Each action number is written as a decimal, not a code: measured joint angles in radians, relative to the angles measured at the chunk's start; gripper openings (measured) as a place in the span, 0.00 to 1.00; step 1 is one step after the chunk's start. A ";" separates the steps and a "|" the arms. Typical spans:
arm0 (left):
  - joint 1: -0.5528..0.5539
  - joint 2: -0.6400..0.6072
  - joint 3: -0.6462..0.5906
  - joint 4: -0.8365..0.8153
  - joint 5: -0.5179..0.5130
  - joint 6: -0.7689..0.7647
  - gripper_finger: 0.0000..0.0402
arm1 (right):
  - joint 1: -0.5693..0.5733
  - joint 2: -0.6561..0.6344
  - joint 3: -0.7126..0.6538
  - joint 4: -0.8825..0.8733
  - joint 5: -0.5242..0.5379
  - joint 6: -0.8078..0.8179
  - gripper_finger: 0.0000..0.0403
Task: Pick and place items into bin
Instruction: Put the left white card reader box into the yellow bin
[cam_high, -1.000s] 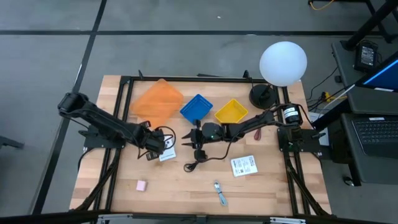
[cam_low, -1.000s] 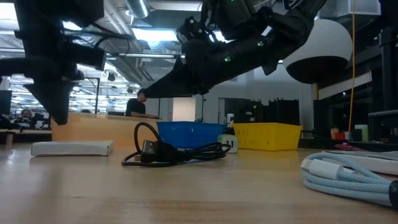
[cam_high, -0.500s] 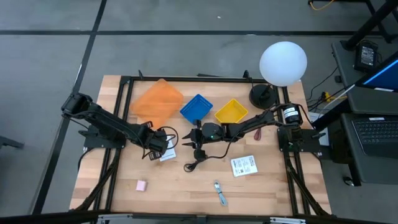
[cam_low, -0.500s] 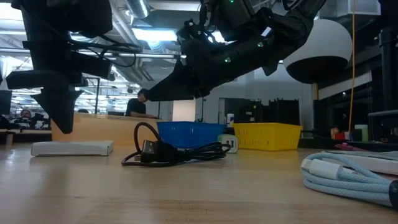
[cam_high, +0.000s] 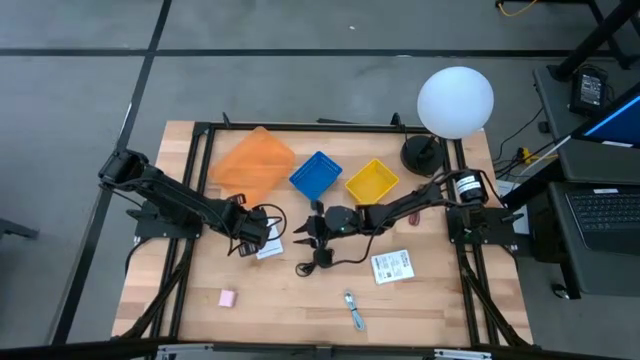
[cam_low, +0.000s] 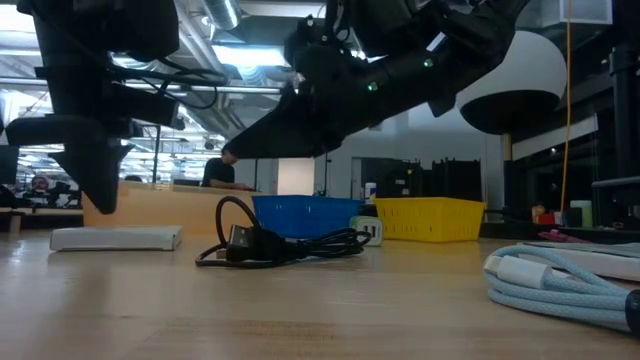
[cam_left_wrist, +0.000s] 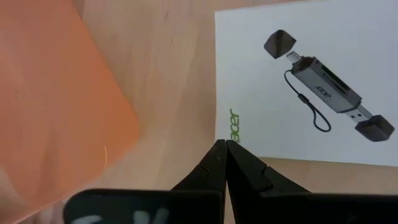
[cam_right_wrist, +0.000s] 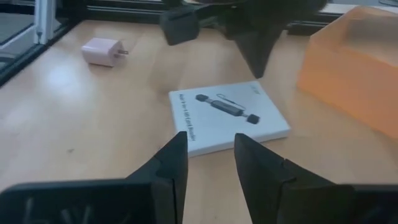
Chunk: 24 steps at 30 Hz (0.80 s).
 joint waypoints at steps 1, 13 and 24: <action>0.000 0.000 0.000 0.000 -0.002 0.000 0.00 | 0.005 0.000 0.000 0.000 0.010 0.004 0.28; -0.002 -0.092 -0.002 -0.010 0.008 0.098 0.00 | 0.078 0.000 0.000 0.007 0.056 0.028 0.28; 0.022 -0.361 -0.205 0.184 0.074 0.103 0.00 | 0.116 0.000 0.000 0.013 0.126 0.029 0.28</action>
